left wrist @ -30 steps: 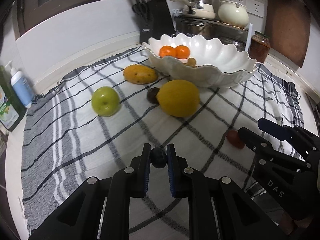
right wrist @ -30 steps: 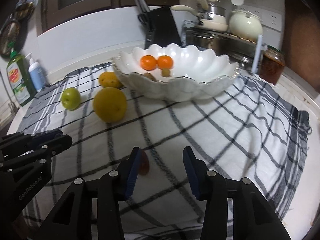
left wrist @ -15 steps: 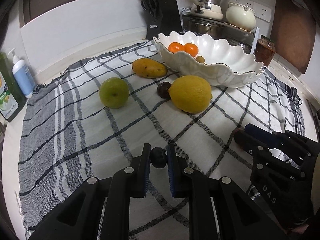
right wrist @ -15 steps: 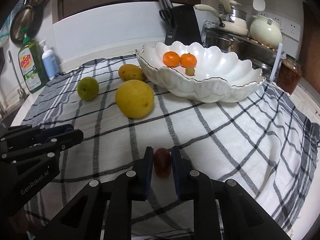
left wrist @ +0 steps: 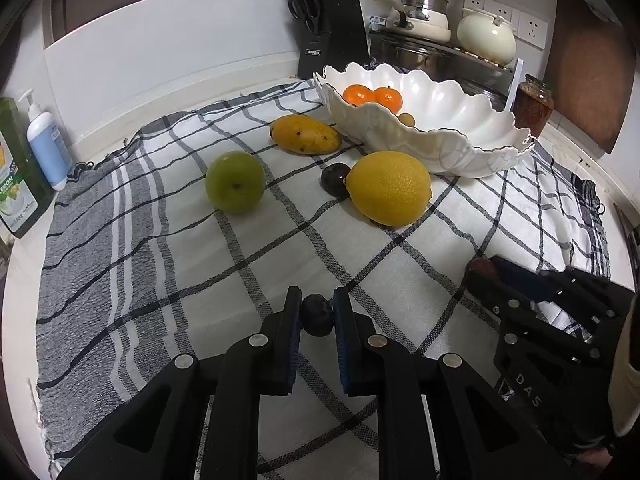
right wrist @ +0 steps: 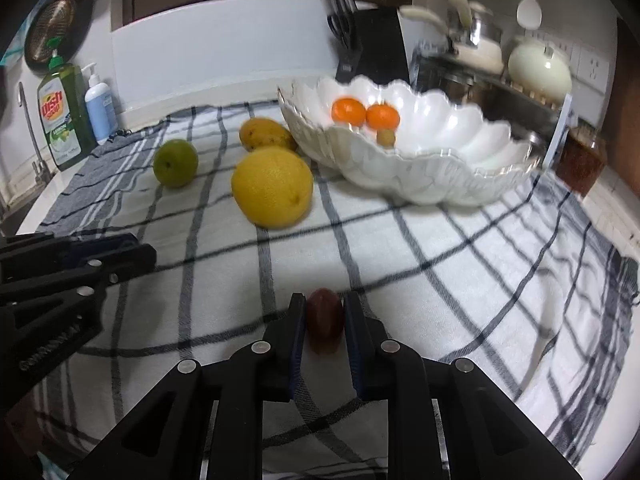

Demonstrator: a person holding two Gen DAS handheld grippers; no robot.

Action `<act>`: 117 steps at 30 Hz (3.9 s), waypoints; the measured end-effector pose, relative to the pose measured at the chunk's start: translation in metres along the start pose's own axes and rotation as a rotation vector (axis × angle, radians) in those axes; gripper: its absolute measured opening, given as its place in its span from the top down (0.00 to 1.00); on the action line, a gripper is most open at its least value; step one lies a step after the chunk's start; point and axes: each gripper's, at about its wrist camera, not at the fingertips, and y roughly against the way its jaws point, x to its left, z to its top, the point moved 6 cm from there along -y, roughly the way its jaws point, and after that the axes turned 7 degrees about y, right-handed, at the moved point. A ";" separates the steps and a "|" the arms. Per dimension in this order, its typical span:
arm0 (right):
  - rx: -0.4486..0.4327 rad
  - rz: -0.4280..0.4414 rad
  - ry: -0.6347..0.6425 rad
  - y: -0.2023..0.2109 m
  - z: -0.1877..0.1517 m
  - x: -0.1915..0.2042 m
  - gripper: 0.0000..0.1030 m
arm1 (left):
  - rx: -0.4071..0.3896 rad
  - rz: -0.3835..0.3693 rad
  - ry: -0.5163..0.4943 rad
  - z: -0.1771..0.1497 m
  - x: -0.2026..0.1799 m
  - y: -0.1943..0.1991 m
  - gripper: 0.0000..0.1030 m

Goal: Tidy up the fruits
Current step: 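Grasp the small red fruit with the right tool while the left tool holds the blueberry, then carry the blueberry and red fruit over the white bowl with both tools, then open both tools to drop the blueberry and red fruit into the bowl, then withdraw both tools from the bowl toward the remaining fruits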

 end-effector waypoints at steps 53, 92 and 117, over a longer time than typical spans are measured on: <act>-0.137 -0.155 -0.292 -0.011 0.132 -0.144 0.80 | -0.048 -0.103 -0.072 0.179 -0.088 -0.070 0.83; -0.161 -0.282 -0.280 0.028 0.133 -0.131 0.17 | -0.121 -0.031 -0.022 0.171 -0.051 -0.025 0.34; -0.193 -0.206 -0.173 0.059 0.123 -0.057 0.17 | -0.177 0.046 0.072 0.124 0.015 0.033 0.33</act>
